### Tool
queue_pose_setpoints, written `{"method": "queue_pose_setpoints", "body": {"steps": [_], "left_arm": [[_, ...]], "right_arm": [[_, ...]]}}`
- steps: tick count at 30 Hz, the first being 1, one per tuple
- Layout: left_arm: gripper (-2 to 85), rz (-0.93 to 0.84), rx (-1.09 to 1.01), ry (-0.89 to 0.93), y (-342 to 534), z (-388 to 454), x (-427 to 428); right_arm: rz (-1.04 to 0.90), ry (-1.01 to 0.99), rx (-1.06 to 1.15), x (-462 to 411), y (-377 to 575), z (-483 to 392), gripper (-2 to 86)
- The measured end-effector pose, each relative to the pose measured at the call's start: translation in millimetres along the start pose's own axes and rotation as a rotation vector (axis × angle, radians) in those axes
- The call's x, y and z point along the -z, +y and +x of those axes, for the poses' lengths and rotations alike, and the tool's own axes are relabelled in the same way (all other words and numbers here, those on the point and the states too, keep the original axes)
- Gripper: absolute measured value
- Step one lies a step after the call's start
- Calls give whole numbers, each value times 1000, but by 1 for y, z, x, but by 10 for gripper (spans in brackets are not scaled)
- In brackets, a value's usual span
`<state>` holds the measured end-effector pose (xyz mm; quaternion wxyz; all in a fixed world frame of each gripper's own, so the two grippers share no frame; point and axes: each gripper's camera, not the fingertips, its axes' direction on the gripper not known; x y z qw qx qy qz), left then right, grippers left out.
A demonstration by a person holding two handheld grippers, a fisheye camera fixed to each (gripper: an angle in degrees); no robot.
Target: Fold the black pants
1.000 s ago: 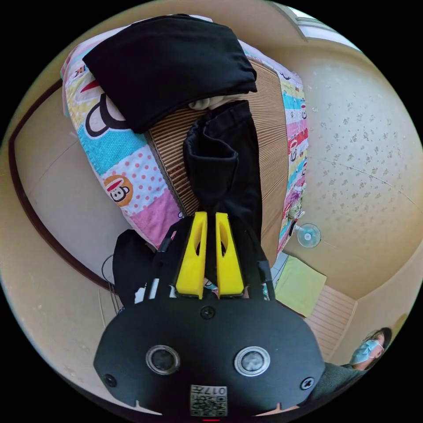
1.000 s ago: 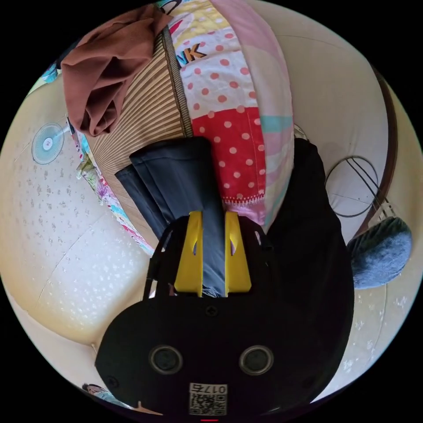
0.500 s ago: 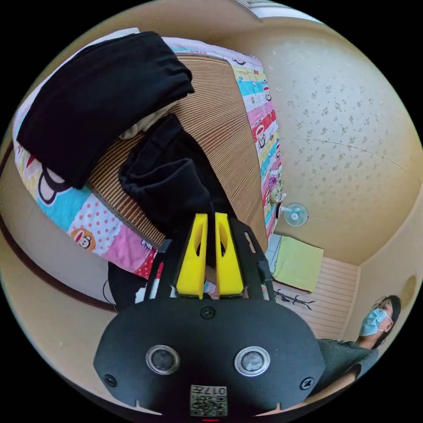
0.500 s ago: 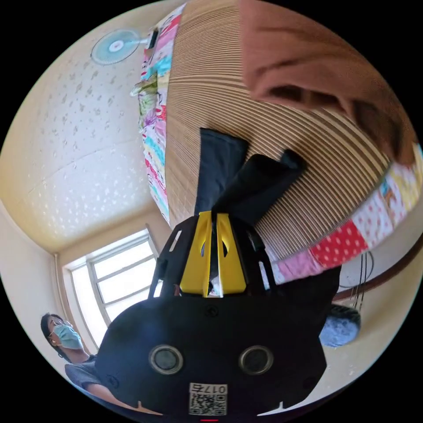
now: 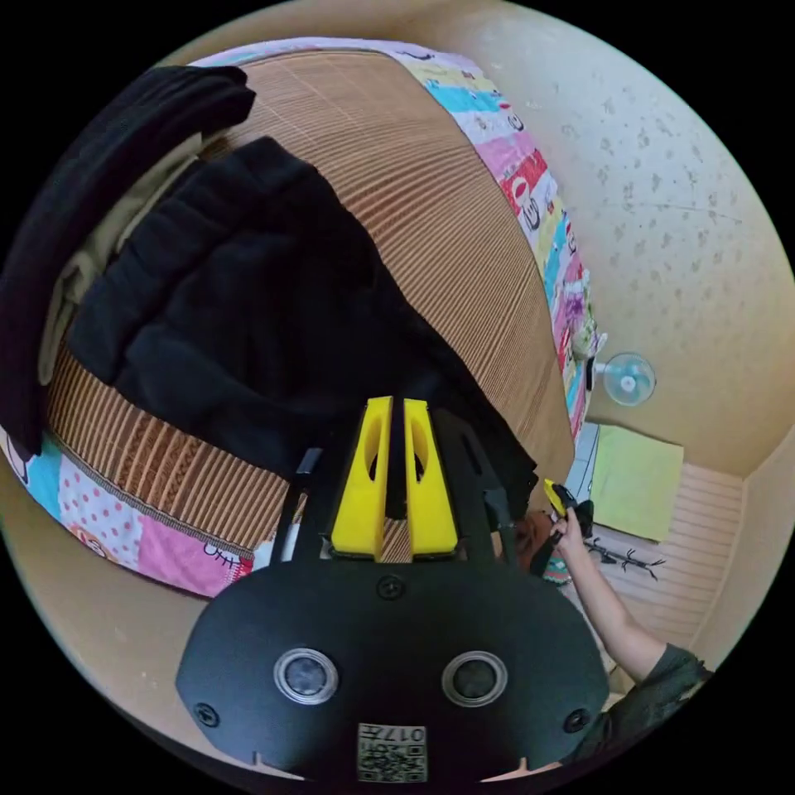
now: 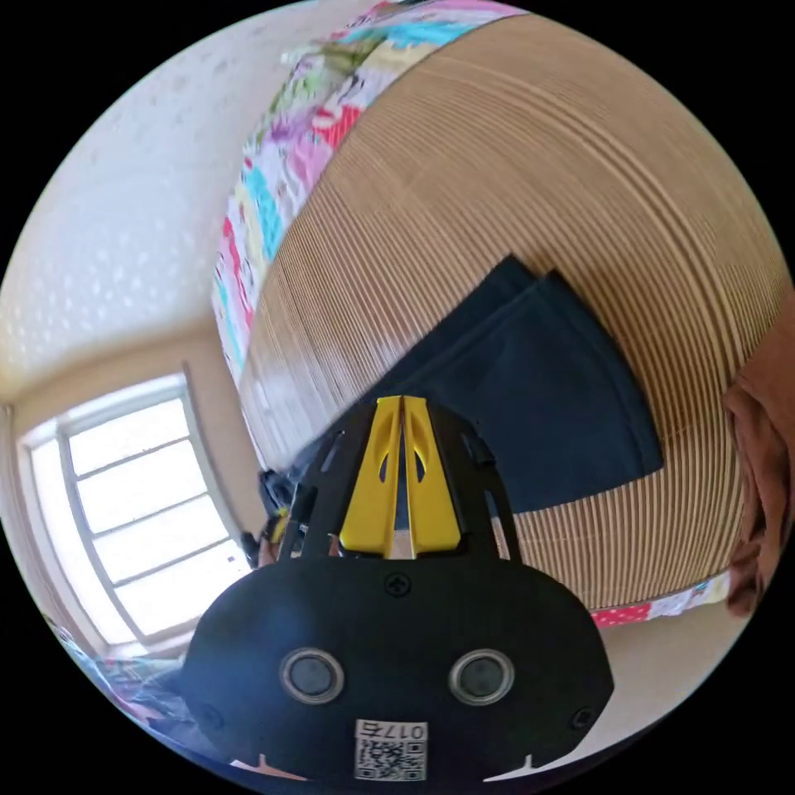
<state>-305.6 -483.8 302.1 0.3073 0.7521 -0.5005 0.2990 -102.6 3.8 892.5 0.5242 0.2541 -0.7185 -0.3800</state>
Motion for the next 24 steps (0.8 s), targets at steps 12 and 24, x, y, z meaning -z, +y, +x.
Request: {"method": "queue_pose_setpoints", "body": {"steps": [12, 24], "left_arm": [[0, -324, -144, -269, 34, 1, -82], [32, -177, 157, 44, 110, -54, -58]], "right_arm": [[-386, 599, 229, -145, 80, 59, 2], [-128, 451, 136, -96, 92, 94, 15]]}}
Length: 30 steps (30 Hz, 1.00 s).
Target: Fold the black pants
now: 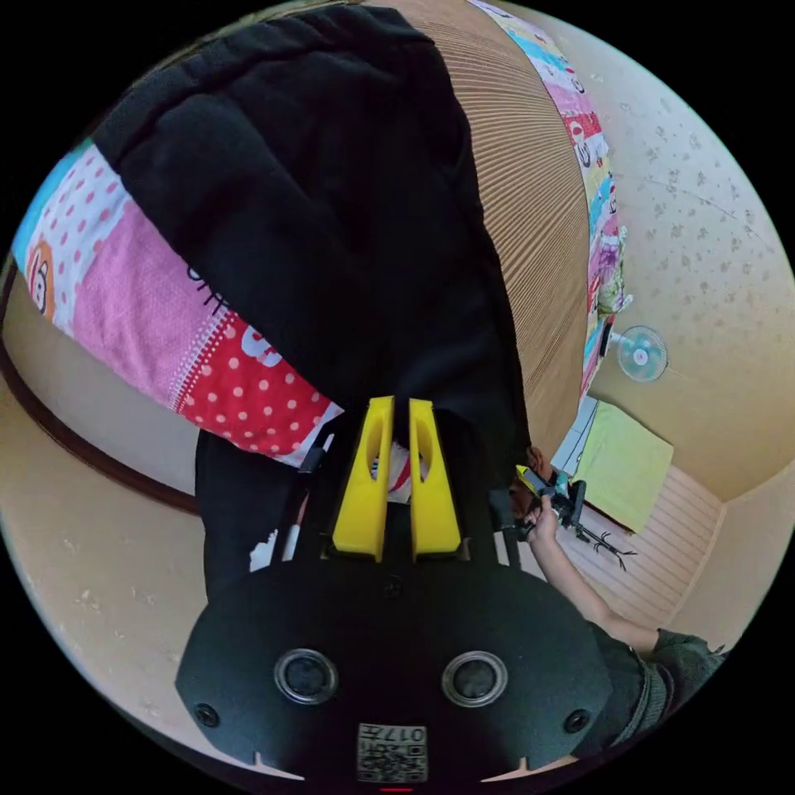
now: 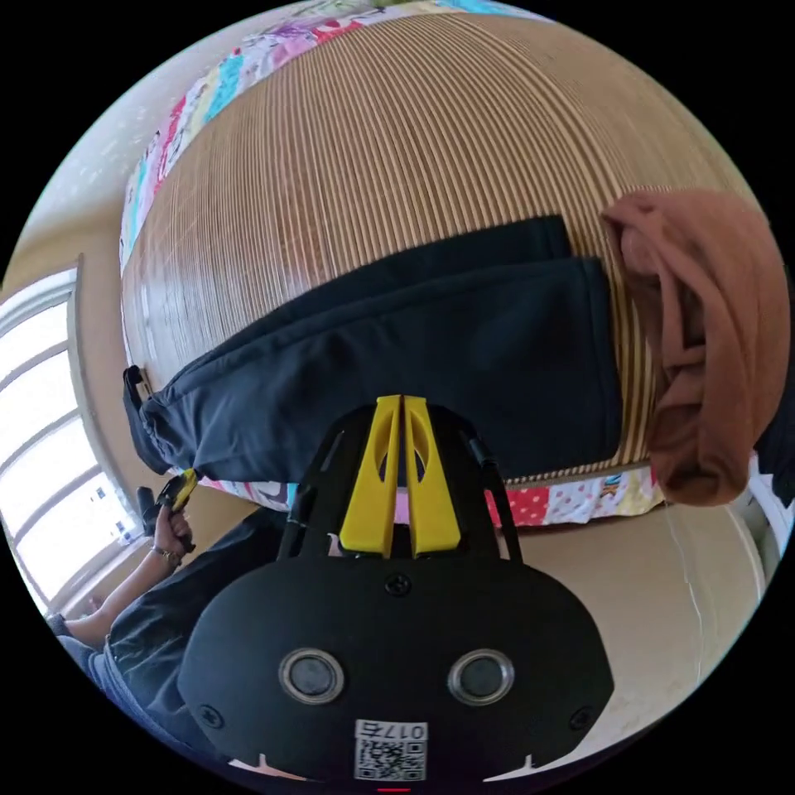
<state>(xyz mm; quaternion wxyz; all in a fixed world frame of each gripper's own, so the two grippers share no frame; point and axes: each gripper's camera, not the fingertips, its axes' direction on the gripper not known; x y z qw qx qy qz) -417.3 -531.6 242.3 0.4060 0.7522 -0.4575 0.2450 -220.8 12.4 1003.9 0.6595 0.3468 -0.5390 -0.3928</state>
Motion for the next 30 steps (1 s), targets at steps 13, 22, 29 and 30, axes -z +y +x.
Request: {"method": "queue_pose_setpoints", "body": {"steps": [13, 22, 29, 30], "left_arm": [[68, 27, 113, -104, 19, -13, 8], [69, 29, 195, -72, 33, -25, -4], [126, 55, 171, -82, 5, -34, 10], [149, 74, 183, -79, -3, -39, 16]], "right_arm": [[-270, 433, 501, -53, -121, -76, 100], [-342, 610, 784, -1, -122, -119, 30], [-94, 388, 424, 80, -148, -79, 18], [-112, 295, 334, 87, -151, -67, 15]]}}
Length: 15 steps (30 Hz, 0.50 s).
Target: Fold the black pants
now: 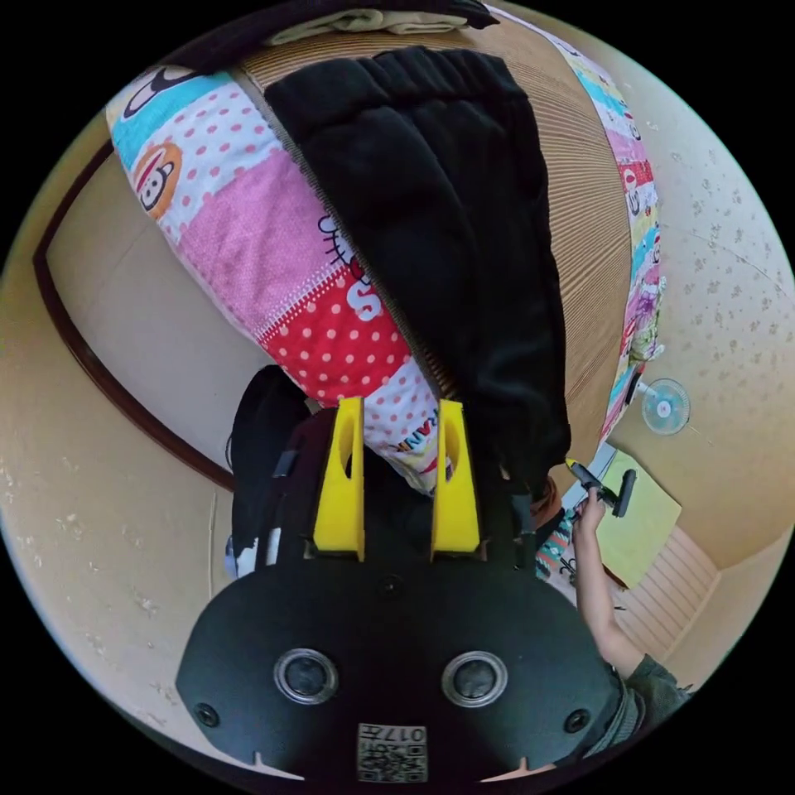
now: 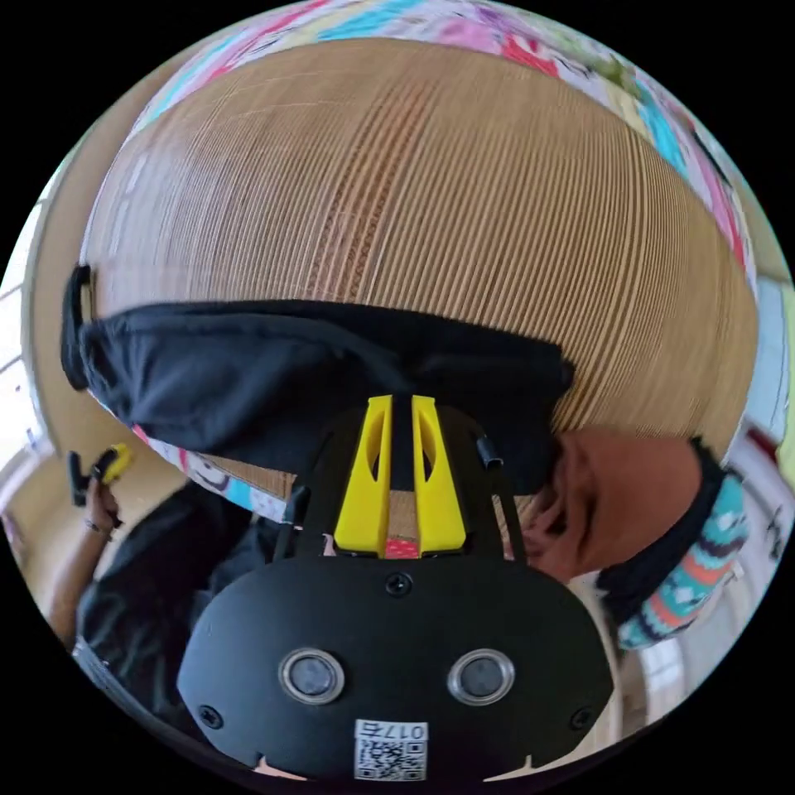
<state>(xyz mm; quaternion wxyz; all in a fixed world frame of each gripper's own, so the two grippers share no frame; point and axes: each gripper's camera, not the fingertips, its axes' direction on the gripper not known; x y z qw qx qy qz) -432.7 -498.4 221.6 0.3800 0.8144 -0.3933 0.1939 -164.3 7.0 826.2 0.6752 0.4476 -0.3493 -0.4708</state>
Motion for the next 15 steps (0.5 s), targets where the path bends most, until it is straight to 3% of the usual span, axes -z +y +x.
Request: {"method": "queue_pose_setpoints", "body": {"steps": [7, 12, 15], "left_arm": [[188, 265, 125, 241, -54, -51, 46], [165, 326, 147, 309, -94, -82, 54], [118, 259, 164, 376, -113, -97, 44]], "right_arm": [[268, -812, -195, 27, 96, 72, 5], [387, -1067, -461, 10, 198, 119, 3], [519, -1194, -657, -1, 269, 140, 3]]}}
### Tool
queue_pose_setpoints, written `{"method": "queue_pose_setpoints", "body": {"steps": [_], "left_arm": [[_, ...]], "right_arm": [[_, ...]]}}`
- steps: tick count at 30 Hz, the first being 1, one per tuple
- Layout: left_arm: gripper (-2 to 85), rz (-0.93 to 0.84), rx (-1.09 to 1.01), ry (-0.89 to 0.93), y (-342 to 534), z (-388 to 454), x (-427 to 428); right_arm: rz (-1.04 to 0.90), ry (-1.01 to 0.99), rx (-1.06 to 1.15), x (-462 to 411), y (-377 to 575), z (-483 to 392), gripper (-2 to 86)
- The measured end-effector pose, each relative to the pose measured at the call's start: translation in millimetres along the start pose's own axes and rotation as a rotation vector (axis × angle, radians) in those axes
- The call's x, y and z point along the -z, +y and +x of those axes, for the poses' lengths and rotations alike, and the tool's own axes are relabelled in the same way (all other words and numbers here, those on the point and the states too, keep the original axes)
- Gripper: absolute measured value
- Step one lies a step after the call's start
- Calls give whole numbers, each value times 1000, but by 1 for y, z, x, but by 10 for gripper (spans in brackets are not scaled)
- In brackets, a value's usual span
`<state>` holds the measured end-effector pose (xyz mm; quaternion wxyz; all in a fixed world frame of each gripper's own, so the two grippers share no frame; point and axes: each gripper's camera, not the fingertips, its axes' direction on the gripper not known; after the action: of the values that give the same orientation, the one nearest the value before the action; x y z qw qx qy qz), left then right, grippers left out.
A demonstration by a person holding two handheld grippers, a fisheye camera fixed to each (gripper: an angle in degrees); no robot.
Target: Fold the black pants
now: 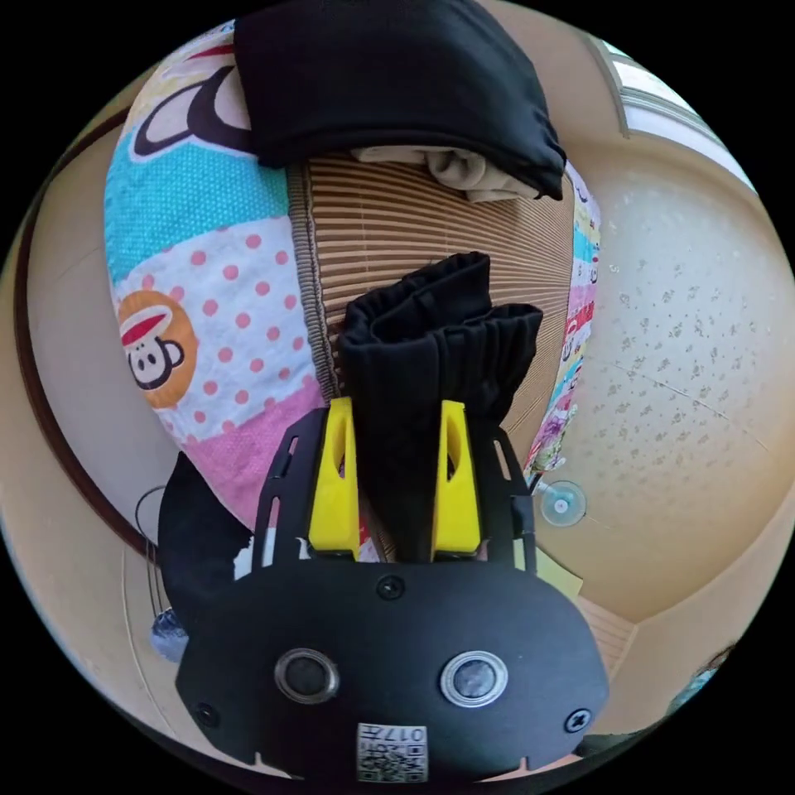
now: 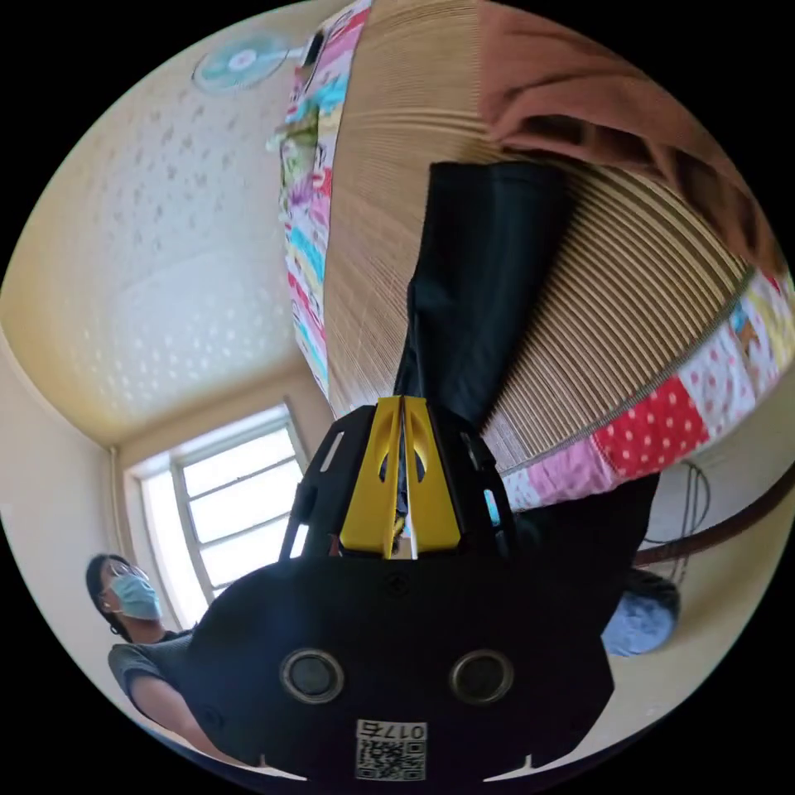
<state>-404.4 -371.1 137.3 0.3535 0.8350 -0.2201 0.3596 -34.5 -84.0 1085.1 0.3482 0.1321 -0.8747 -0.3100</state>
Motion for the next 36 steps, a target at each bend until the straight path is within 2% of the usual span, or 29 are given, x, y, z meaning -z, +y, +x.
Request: {"method": "queue_pose_setpoints", "body": {"steps": [3, 6, 8, 9, 11, 12, 13, 14, 18, 23, 26, 28, 30, 32, 36], "left_arm": [[83, -84, -52, 159, -13, -6, 2], [78, -167, -326, 391, -23, 27, 22], [78, -146, -403, 450, -24, 39, 39], [79, -111, -381, 437, -29, 36, 47], [79, -47, -197, 308, -40, 18, 54], [78, -4, -42, 216, -44, 5, 55], [77, 15, -9, 188, -48, 3, 54], [77, 22, -29, 199, -49, 6, 53], [77, -19, -359, 264, -27, 79, 40], [85, -176, -673, 265, 72, 166, -12], [104, -386, -779, 254, 135, 193, -72], [90, -673, -846, 177, 173, 193, -134], [77, -835, -842, 180, 189, 184, -164], [75, -824, -841, 179, 191, 175, -168], [82, -607, -831, 35, 164, 158, -148]], "right_arm": [[190, -130, -99, 44, 39, 30, 3], [331, -199, -228, 71, 74, 58, 3], [408, -233, -276, 81, 91, 67, 3], [441, -258, -299, 84, 99, 71, 3], [454, -299, -326, 84, 106, 78, 3], [451, -325, -339, 82, 107, 81, 3], [448, -352, -350, 79, 106, 83, 3], [445, -368, -354, 78, 105, 83, 3], [389, -481, -291, 73, 86, 74, 3], [231, -377, -170, 79, 60, 57, 2], [180, -377, -108, 84, 52, 62, 3], [166, -369, -130, 86, 51, 77, 3], [162, -357, -154, 87, 53, 92, 3], [154, -362, -168, 88, 54, 107, 3], [110, -372, -164, 94, 54, 145, 3]]}}
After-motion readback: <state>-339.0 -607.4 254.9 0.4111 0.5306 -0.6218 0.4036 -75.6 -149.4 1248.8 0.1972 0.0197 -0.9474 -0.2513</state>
